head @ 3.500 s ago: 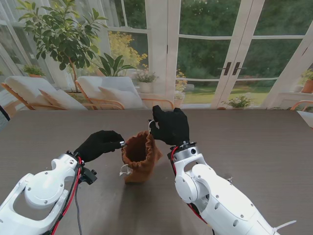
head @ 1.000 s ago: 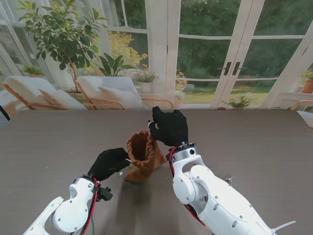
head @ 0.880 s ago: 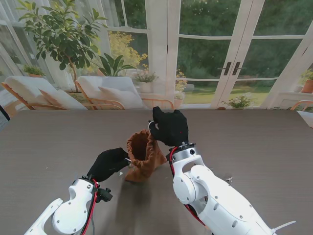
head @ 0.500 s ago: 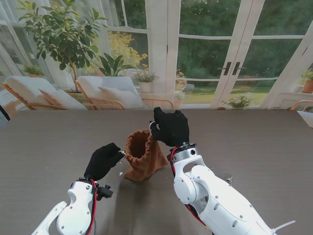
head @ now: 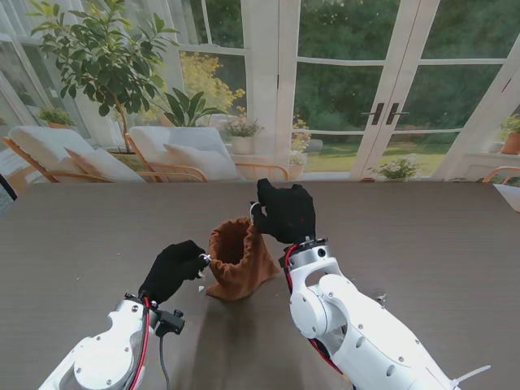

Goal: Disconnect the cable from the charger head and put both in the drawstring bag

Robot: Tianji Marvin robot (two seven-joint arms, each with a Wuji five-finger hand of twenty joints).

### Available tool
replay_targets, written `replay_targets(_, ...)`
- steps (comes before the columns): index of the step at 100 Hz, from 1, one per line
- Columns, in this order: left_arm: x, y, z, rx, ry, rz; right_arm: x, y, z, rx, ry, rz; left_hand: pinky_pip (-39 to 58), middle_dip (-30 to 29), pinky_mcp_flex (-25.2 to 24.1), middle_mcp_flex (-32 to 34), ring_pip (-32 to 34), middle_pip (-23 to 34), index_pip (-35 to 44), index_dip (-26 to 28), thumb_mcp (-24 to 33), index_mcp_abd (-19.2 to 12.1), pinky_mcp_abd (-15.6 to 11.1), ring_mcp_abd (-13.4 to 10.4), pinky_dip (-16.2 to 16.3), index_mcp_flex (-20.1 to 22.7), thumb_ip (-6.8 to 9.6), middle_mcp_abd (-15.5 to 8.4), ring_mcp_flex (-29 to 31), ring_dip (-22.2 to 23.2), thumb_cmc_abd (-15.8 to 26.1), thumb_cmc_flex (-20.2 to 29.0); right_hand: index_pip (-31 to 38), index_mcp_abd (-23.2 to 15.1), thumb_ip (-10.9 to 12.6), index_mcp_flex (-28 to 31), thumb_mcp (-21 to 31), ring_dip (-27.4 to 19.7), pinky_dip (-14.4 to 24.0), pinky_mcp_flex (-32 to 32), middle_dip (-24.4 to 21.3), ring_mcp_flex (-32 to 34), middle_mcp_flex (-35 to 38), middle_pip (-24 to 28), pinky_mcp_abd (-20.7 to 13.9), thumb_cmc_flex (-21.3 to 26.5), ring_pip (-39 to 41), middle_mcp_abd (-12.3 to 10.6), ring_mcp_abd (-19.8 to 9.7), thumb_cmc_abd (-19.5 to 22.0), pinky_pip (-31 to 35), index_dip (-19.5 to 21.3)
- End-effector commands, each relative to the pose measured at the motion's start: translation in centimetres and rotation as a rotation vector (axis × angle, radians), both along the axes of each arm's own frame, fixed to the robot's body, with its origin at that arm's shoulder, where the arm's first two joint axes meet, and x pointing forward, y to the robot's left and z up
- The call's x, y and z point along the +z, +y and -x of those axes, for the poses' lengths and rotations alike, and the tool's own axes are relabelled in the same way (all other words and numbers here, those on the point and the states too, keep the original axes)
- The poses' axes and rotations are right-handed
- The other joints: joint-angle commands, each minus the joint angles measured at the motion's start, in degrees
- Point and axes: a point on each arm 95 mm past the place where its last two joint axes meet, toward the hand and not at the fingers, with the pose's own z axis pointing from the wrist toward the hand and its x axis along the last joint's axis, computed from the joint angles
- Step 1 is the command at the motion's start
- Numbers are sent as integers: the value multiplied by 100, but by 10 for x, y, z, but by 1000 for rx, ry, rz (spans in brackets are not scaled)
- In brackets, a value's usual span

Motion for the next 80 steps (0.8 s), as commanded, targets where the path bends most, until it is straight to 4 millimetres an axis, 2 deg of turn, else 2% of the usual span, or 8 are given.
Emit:
replay_targets(1,0,-1,4,-17,-8,-57,-1,2,0,5,12,2,-63,160,-149,-98,45,-54,227,45,640,-278,-347,68,185,59,-171,-34,-131,110,-257,156,354,211,57,-48,7,101,-177,2559,-29,62,454,-109,-86,153,235,230,-744,79,236,216)
replay_targets(7,0,0,5,-24,-2,-50,-1,2,0,6,12,5,-46,184,-133,-67,97,-98,220,14,815,-341,-365,52,232,114,-236,-25,-114,152,-332,159,350,209,59,-46,5,101,-177,2558,-27,62,456,-113,-87,153,235,228,-754,80,234,219)
replay_targets(33,2,1,10,-40,43,76,-3,0,-1,6,21,13,-34,378,-209,148,290,-263,38,-57,938,-358,-318,148,386,285,-204,67,-50,317,-434,433,341,203,56,-48,-6,100,-181,2555,-21,62,454,-132,-88,166,235,233,-751,86,223,226)
replay_targets(50,4,2,12,-37,46,134,-3,-1,-2,0,29,18,42,320,25,504,527,-315,-43,-49,1351,-468,-185,125,510,615,-313,20,263,427,-669,187,329,192,51,-58,-17,99,-181,2553,-19,61,449,-152,-86,189,232,238,-750,85,218,229)
replay_targets(80,6,5,14,-103,20,133,-4,-2,-5,-11,37,29,239,44,436,1017,1038,75,156,206,1588,-879,-181,-144,496,1230,-373,-303,807,545,-581,-388,322,188,36,-69,-41,99,-181,2550,-10,61,452,-171,-86,223,234,244,-740,88,212,233)
